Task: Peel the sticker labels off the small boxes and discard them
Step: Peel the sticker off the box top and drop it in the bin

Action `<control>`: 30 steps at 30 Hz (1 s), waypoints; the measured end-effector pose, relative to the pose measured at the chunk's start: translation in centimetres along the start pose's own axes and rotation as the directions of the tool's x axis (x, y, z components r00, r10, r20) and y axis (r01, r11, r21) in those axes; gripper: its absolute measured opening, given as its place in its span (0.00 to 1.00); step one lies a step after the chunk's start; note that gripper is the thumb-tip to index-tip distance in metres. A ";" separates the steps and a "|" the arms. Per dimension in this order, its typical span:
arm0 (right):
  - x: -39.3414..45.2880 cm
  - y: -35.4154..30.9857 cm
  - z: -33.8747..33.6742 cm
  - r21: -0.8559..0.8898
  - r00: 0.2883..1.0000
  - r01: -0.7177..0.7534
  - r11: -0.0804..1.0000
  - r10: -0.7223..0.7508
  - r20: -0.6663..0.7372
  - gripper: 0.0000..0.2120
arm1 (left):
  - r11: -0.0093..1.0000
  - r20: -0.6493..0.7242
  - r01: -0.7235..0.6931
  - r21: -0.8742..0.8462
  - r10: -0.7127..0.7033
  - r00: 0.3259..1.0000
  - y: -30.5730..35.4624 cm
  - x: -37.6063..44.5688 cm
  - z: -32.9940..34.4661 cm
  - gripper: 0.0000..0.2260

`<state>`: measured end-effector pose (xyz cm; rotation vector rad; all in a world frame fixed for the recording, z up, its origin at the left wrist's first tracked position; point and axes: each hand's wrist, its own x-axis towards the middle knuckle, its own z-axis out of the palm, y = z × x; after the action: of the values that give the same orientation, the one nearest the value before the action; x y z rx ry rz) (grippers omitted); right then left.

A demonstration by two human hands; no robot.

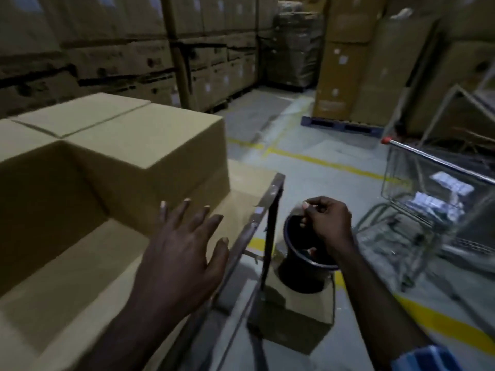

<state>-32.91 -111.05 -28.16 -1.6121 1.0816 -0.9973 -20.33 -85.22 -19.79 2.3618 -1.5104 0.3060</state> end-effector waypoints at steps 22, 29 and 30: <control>18.3 22.4 -5.5 -0.535 0.917 -0.125 0.836 0.303 0.258 0.02 | 0.996 0.574 -0.088 0.032 0.054 0.817 16.4 22.4 33.6 0.27; 18.9 23.1 -5.5 -0.547 0.925 -0.140 0.825 0.307 0.225 0.09 | 0.995 0.571 -0.092 0.032 0.058 0.819 15.3 22.1 34.8 0.22; 19.0 23.2 -5.5 -0.546 0.930 -0.145 0.825 0.302 0.209 0.08 | 0.996 0.575 -0.084 0.020 0.057 0.816 15.1 22.1 34.8 0.23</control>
<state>-37.35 -134.85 -46.71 -1.9255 1.3748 -0.2927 -24.50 -122.81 -42.12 2.5725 -1.8570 -0.4122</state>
